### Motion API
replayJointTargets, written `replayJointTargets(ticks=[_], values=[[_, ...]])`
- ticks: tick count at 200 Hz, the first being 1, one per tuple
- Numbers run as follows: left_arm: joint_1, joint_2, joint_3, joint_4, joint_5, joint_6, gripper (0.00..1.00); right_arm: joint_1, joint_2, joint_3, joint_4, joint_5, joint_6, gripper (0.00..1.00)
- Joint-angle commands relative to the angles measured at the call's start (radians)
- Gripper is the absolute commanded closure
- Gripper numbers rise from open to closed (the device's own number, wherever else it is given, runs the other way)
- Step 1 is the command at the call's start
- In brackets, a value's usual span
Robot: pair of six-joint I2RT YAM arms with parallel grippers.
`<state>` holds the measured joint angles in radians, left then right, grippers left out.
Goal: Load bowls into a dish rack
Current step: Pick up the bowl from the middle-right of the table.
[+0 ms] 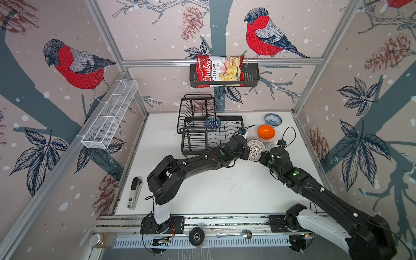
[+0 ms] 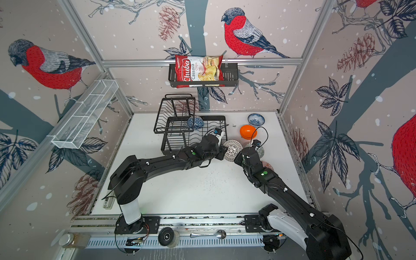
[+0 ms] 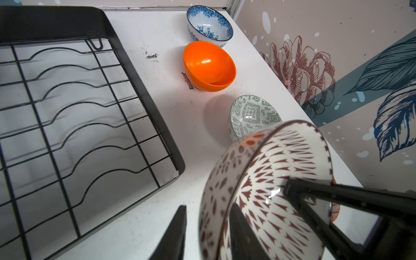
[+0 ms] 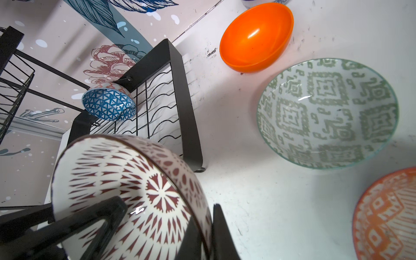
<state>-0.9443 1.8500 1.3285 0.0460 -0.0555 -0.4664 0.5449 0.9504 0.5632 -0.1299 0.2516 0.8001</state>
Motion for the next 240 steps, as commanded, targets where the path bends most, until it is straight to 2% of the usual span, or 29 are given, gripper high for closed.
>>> replayJointTargets(ticks=[1,30,69,92,123,166,188,209,240], values=[[0.011,0.016,0.017,-0.013,0.027,-0.014,0.8,0.013,-0.019,0.01,0.107,0.083,0.044,1.0],[0.012,0.017,0.012,-0.012,0.024,-0.023,0.99,0.021,-0.024,0.015,0.114,0.122,0.047,1.0],[0.016,0.008,0.002,-0.005,0.014,-0.027,1.0,0.022,0.0,0.024,0.132,0.137,0.057,0.99],[0.017,-0.002,-0.004,-0.002,0.003,-0.029,1.0,0.023,0.03,0.037,0.141,0.123,0.061,0.95],[0.019,-0.024,-0.012,0.017,-0.042,-0.022,1.0,0.022,0.073,0.08,0.138,0.096,0.054,0.82],[0.018,-0.071,-0.021,0.056,-0.172,0.015,1.0,0.022,0.109,0.16,0.106,0.049,0.038,0.61],[0.019,-0.086,-0.006,0.074,-0.262,0.043,1.0,0.018,0.103,0.197,0.09,0.036,0.037,0.46],[0.024,-0.087,0.017,0.093,-0.333,0.064,1.0,0.012,0.08,0.211,0.106,0.04,0.041,0.39],[0.035,-0.087,0.028,0.163,-0.405,0.097,1.0,-0.03,0.069,0.264,0.099,-0.008,0.063,0.21]])
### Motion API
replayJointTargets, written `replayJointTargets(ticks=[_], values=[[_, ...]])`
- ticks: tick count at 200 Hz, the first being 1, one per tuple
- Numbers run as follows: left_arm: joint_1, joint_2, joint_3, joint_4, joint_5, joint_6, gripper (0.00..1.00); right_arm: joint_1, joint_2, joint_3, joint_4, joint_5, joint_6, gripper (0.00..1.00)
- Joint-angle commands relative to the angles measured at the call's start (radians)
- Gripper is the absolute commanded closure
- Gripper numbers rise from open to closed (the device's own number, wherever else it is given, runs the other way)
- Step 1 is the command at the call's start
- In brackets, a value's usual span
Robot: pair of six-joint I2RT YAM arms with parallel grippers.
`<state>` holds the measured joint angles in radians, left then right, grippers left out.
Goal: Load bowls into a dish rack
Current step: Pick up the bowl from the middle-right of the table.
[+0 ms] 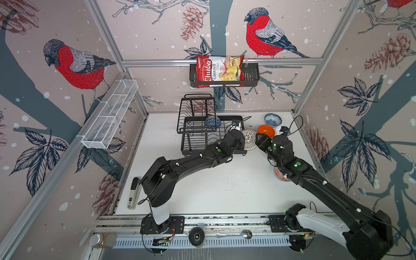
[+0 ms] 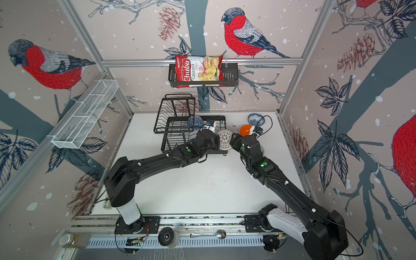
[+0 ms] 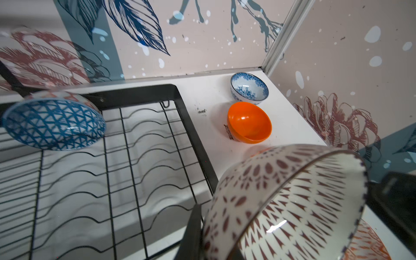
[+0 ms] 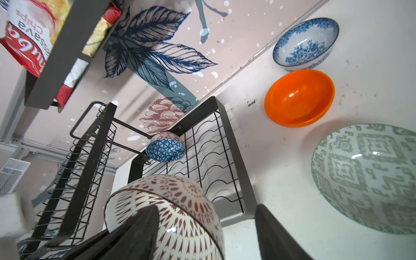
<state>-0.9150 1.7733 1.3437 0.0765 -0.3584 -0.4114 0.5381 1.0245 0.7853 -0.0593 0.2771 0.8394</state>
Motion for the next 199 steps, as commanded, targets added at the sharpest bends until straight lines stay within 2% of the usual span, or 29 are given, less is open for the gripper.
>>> replayJointTargets(ticks=[1,19,43,76,118,199], values=[[0.006,-0.011,0.011,0.136,-0.104,0.044,1.0,-0.026,-0.005,0.044,0.028,-0.036,0.025,0.2],[0.005,-0.011,-0.005,0.21,-0.147,0.077,1.0,-0.052,0.006,0.09,0.035,-0.102,0.063,0.08],[0.006,-0.014,-0.039,0.333,-0.193,0.141,1.0,-0.058,0.027,0.134,0.088,-0.178,0.15,0.0],[0.005,-0.01,-0.076,0.481,-0.239,0.217,1.0,-0.05,0.071,0.166,0.183,-0.256,0.275,0.0],[0.005,0.005,-0.095,0.588,-0.28,0.3,1.0,-0.019,0.1,0.181,0.258,-0.258,0.373,0.02],[0.004,0.029,-0.108,0.694,-0.29,0.381,1.0,-0.012,0.19,0.181,0.43,-0.329,0.524,0.14]])
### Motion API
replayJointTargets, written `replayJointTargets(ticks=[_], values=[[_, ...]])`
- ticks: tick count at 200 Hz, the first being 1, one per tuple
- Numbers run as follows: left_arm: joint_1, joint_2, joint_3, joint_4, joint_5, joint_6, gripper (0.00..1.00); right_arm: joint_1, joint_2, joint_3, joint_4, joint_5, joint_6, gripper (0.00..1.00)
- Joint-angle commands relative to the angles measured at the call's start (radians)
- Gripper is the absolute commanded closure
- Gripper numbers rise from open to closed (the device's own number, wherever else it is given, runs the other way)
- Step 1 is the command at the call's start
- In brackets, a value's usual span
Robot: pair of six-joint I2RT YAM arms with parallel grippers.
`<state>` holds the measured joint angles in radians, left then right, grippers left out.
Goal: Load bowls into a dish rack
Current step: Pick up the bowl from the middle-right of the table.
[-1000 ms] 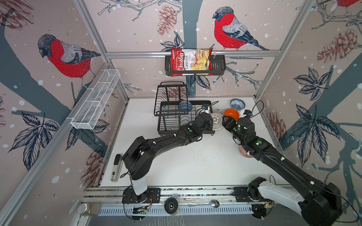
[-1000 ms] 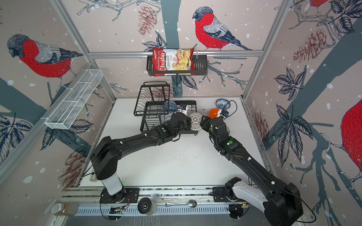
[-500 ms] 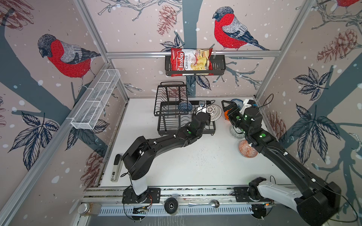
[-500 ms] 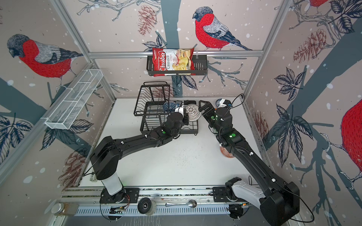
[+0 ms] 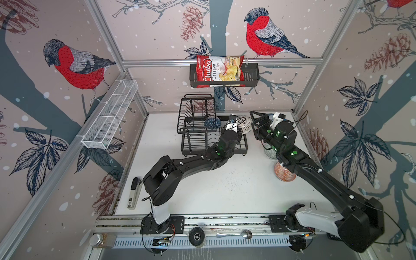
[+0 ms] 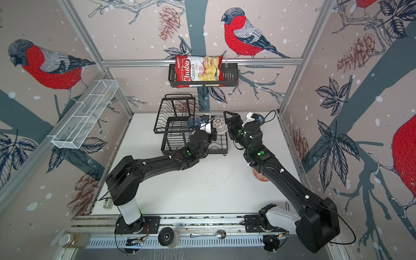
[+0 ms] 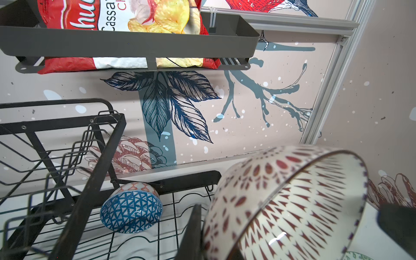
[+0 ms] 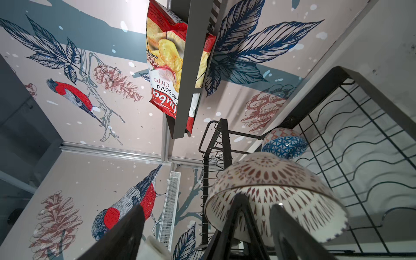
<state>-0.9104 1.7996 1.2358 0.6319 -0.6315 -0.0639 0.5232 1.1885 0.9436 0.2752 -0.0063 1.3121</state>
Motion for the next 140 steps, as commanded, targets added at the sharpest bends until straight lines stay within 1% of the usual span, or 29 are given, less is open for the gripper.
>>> replayJointTargets(ticks=[1,23,40,45,64,91,107,140], values=[[0.0,0.003,-0.001,0.14,-0.017,0.033,1.0,0.004,0.027,0.023,0.096,-0.046,0.051,0.14],[-0.001,-0.005,-0.022,0.173,-0.017,0.048,1.0,0.003,0.056,0.054,0.088,-0.05,0.052,0.18],[-0.004,-0.015,-0.04,0.202,-0.013,0.059,1.0,0.001,0.06,0.049,0.115,-0.046,0.072,0.24],[-0.006,-0.016,-0.047,0.213,-0.011,0.064,1.0,0.0,0.088,0.046,0.126,-0.046,0.08,0.26],[-0.016,-0.024,-0.075,0.266,-0.011,0.095,1.0,-0.002,0.111,0.042,0.156,-0.048,0.103,0.36],[-0.024,-0.042,-0.113,0.333,-0.016,0.127,1.0,-0.002,0.138,0.04,0.175,-0.055,0.127,0.43],[-0.03,-0.049,-0.13,0.367,-0.017,0.15,1.0,-0.002,0.147,0.031,0.195,-0.057,0.144,0.5],[-0.039,-0.05,-0.141,0.393,-0.027,0.176,1.0,-0.006,0.148,0.025,0.2,-0.06,0.151,0.72]])
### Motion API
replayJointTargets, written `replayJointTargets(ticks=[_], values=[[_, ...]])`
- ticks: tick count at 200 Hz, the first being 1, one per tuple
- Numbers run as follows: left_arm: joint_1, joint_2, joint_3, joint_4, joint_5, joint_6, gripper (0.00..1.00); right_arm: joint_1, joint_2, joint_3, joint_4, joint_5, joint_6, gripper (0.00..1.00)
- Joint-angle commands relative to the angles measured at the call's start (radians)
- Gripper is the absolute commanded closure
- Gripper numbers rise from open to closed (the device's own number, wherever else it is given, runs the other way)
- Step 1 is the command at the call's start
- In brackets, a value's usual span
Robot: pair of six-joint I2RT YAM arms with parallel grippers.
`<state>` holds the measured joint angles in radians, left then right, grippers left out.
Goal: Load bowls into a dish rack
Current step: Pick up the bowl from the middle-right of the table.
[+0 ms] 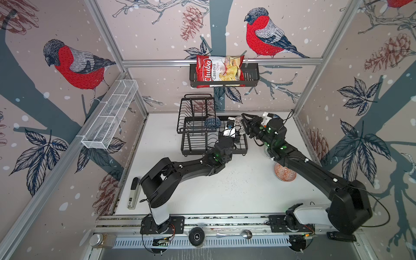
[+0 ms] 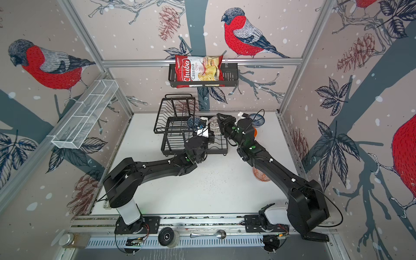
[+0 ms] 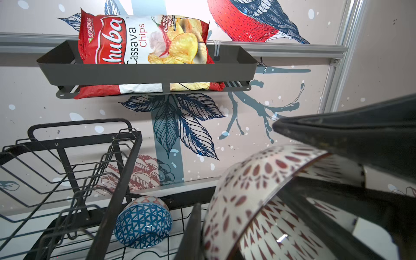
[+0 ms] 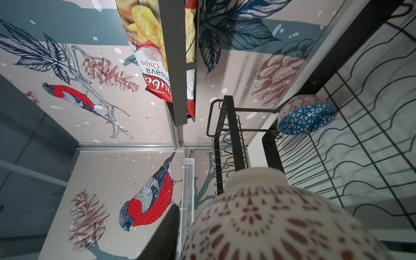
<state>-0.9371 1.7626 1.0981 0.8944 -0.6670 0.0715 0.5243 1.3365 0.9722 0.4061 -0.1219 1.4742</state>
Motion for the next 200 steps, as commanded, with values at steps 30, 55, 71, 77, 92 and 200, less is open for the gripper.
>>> replayJointTargets(ticks=[30,55,71,77,92,200], values=[[-0.013,-0.01,0.008,0.115,0.006,0.037,1.0,-0.013,-0.016,-0.016,0.061,0.062,-0.013,0.88],[-0.013,-0.009,0.023,0.083,-0.009,0.024,1.0,-0.021,-0.032,-0.027,0.053,0.063,-0.015,0.97],[-0.012,-0.012,0.028,0.068,-0.009,0.015,0.93,-0.027,-0.041,-0.035,0.052,0.064,-0.014,0.99],[-0.014,-0.013,0.029,0.064,-0.008,0.01,0.86,-0.029,-0.044,-0.035,0.053,0.062,-0.015,0.99],[-0.011,-0.017,0.029,0.052,-0.005,-0.001,0.8,-0.032,-0.046,-0.039,0.054,0.057,-0.015,1.0],[-0.014,-0.128,-0.069,-0.068,0.006,-0.071,0.09,-0.079,-0.037,-0.058,0.13,0.021,-0.037,1.0]])
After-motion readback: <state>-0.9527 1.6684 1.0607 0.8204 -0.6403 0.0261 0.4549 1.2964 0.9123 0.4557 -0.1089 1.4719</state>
